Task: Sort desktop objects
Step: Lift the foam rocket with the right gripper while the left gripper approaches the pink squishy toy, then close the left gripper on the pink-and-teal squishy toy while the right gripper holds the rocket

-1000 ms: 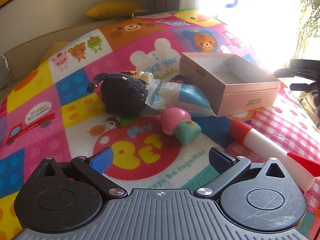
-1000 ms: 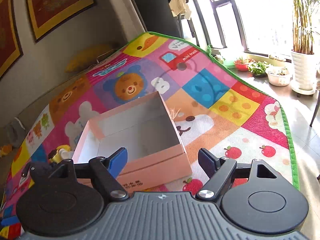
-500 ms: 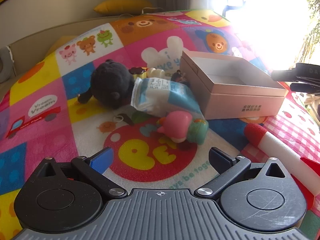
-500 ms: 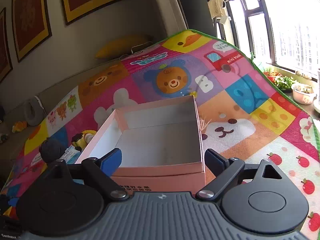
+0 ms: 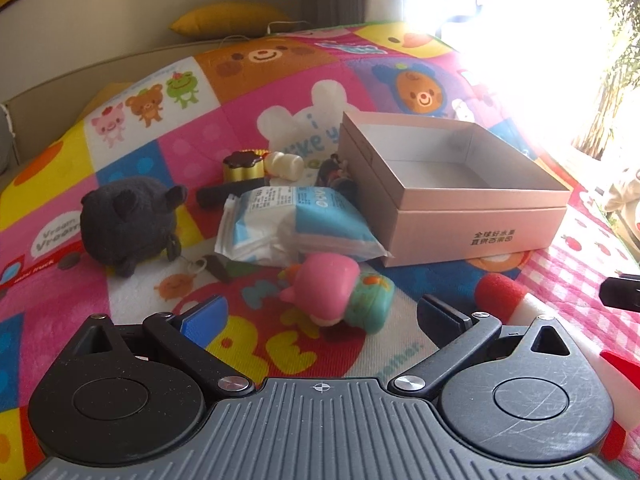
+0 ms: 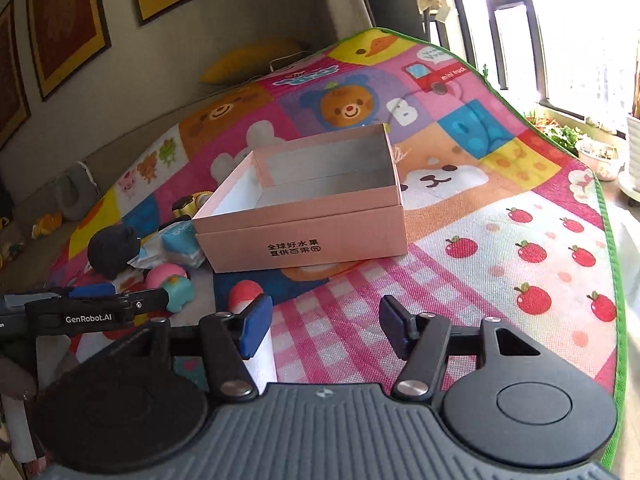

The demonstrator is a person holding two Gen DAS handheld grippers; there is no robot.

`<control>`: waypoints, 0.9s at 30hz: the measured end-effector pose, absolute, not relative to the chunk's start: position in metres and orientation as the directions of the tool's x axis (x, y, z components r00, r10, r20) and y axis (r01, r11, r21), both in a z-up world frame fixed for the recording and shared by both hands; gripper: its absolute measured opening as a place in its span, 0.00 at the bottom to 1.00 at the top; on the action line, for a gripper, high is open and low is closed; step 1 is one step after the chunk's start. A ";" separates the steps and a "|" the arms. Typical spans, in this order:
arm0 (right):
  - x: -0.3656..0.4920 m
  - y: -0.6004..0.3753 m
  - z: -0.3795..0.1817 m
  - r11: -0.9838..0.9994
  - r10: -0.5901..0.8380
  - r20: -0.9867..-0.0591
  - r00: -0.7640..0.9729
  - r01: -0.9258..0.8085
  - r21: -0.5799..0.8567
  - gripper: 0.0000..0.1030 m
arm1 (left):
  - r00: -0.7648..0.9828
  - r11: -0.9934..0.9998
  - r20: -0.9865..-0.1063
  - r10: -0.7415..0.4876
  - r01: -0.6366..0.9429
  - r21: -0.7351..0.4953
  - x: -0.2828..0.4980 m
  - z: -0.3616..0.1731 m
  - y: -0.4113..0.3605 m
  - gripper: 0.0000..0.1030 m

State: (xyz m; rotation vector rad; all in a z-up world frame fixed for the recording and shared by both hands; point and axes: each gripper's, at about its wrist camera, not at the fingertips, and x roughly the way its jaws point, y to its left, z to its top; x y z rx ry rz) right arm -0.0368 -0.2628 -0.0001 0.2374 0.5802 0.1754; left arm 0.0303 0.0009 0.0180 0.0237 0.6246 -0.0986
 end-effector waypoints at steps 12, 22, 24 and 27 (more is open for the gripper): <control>-0.052 -0.262 -0.006 0.960 0.219 -0.520 0.826 -0.087 0.267 0.70 | 0.800 0.985 -0.595 -0.080 0.155 0.076 0.038 0.014 -0.017 0.70; -0.068 -0.262 -0.006 0.962 0.212 -0.527 0.823 -0.080 0.262 0.76 | 0.711 0.891 -0.630 -0.314 0.449 0.064 -0.054 0.020 -0.048 0.83; -0.072 -0.259 -0.007 0.962 0.218 -0.533 0.818 -0.087 0.260 0.76 | 0.729 0.900 -0.627 -0.275 0.425 0.099 -0.060 0.017 -0.047 0.90; -0.080 -0.255 -0.007 0.956 0.243 -0.536 0.809 -0.107 0.273 0.76 | 0.753 0.922 -0.628 -0.199 0.360 0.141 -0.059 0.016 -0.038 0.92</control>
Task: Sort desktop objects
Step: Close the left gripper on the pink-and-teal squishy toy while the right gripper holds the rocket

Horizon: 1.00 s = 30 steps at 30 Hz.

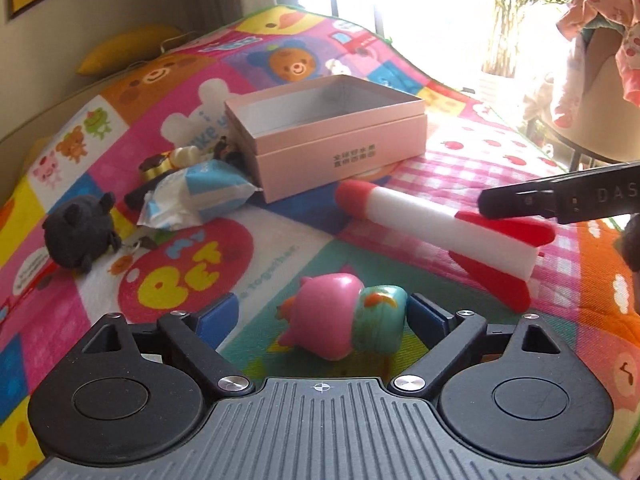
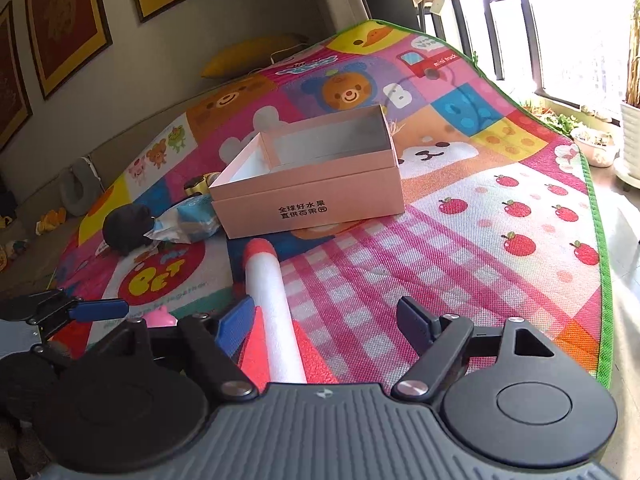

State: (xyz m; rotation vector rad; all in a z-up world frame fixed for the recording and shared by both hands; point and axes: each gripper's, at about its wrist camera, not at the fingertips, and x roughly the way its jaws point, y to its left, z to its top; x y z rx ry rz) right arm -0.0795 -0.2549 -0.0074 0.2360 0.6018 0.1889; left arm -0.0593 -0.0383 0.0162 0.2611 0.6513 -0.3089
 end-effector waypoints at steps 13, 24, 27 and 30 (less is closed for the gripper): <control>-0.080 -0.222 0.006 0.957 0.290 -0.540 0.790 -0.229 0.178 0.76 | 0.785 0.959 -0.612 0.098 0.089 0.268 -0.055 0.017 0.030 0.97; -0.016 -0.187 -0.005 0.951 0.255 -0.741 0.621 -0.300 0.076 0.26 | 0.787 0.969 -0.605 -0.124 0.226 0.096 -0.061 0.029 0.022 0.97; -0.024 -0.197 -0.003 0.953 0.261 -0.733 0.627 -0.288 0.093 0.26 | 0.785 0.962 -0.604 -0.140 0.253 0.106 -0.052 0.024 0.011 0.93; -0.036 -0.208 0.004 0.956 0.264 -0.721 0.641 -0.272 0.108 0.26 | 0.774 0.961 -0.618 -0.138 0.256 0.106 -0.040 0.019 0.004 0.74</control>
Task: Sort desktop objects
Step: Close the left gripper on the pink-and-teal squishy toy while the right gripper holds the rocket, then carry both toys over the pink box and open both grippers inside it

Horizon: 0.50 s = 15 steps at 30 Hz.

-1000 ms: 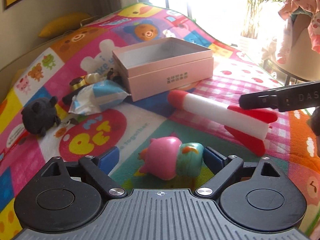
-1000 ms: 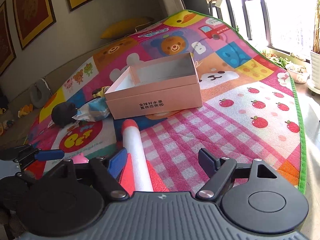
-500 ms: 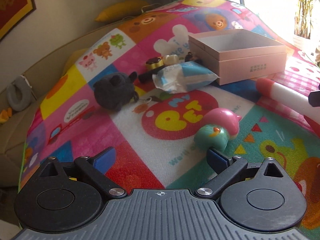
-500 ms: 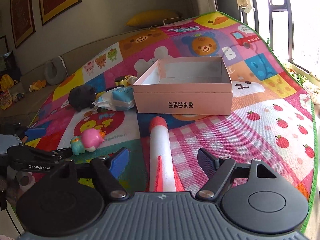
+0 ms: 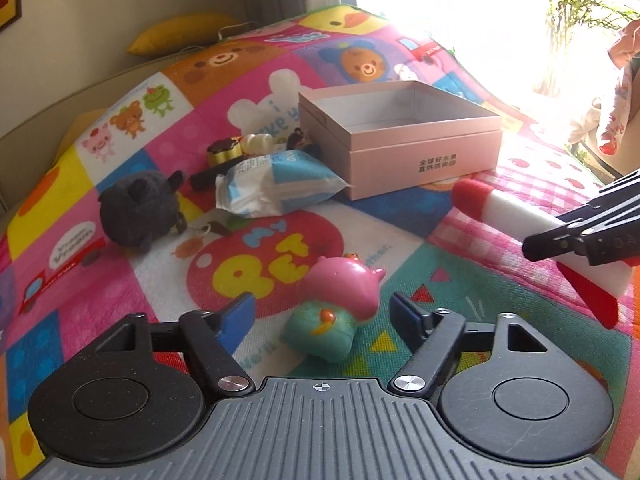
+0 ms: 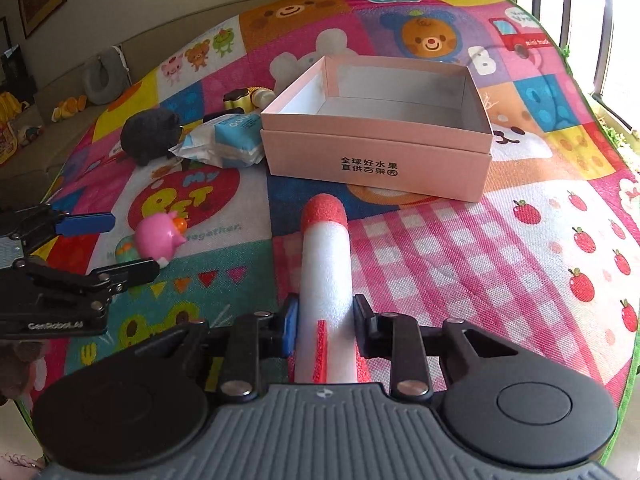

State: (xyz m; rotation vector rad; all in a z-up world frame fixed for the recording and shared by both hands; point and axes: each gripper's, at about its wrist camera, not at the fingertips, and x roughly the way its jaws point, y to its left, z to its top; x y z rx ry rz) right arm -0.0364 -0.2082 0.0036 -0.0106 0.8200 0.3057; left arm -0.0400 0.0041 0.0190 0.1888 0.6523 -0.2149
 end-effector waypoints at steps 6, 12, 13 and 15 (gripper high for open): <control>-0.059 -0.227 0.015 0.952 0.296 -0.707 0.642 -0.260 0.162 0.26 | 0.768 0.958 -0.627 -0.132 0.262 0.120 -0.030 0.014 -0.004 0.72; -0.076 -0.235 0.020 0.947 0.316 -0.699 0.641 -0.258 0.191 0.26 | 0.758 0.953 -0.635 -0.147 0.281 0.115 -0.036 0.016 -0.010 0.52; -0.079 -0.236 0.022 0.946 0.319 -0.696 0.644 -0.260 0.194 0.26 | 0.761 0.951 -0.631 -0.152 0.287 0.117 -0.039 0.020 -0.012 0.52; -0.085 -0.238 0.027 0.943 0.330 -0.685 0.649 -0.264 0.203 0.26 | 0.772 0.943 -0.614 -0.166 0.306 0.130 -0.048 0.028 -0.018 0.52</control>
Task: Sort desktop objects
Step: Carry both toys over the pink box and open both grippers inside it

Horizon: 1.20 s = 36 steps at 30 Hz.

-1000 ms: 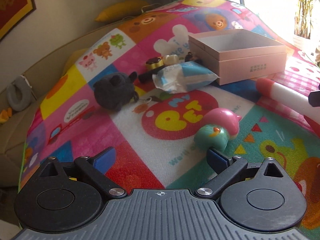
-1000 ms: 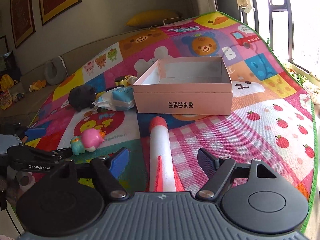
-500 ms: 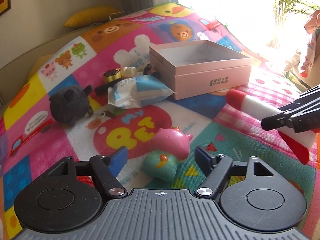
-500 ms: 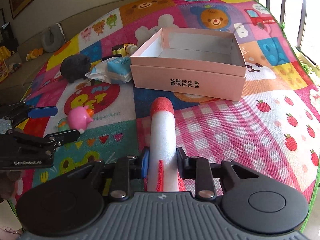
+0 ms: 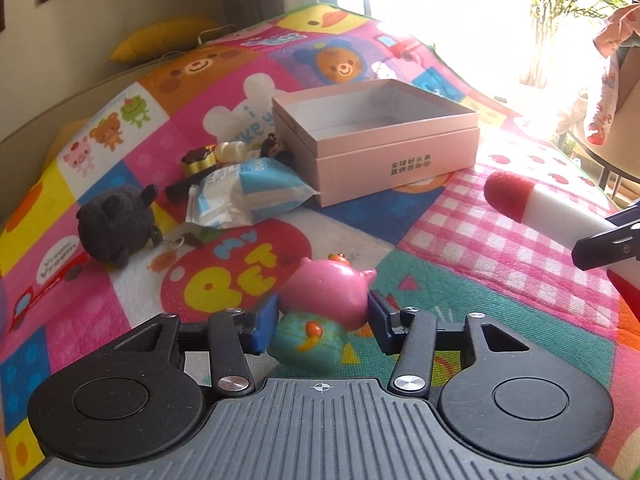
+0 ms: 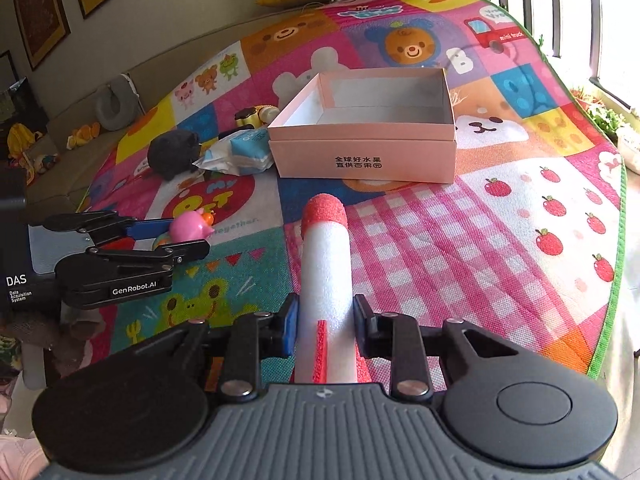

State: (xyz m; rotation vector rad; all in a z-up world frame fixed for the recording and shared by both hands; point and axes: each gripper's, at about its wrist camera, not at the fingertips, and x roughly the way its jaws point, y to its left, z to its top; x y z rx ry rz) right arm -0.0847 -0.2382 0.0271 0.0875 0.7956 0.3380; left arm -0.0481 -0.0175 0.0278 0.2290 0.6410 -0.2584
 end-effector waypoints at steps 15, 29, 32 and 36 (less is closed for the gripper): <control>0.000 -0.275 0.123 0.933 0.347 -0.460 0.817 -0.250 0.260 0.26 | 0.873 0.924 -0.406 -0.271 0.354 0.144 0.036 0.103 -0.061 0.51; 0.136 -0.285 0.082 0.955 0.229 -0.506 0.832 -0.092 0.281 0.39 | 0.875 0.974 -0.445 -0.190 0.224 0.023 0.108 0.081 -0.014 0.91; 0.125 -0.283 0.073 0.960 0.214 -0.523 0.825 -0.077 0.271 0.39 | 0.861 0.981 -0.487 -0.150 0.191 0.036 0.083 0.063 0.005 0.92; 0.101 -0.251 0.067 0.978 0.199 -0.528 0.826 -0.130 0.165 0.40 | 0.837 0.986 -0.544 -0.061 0.134 0.095 0.053 0.034 0.028 0.94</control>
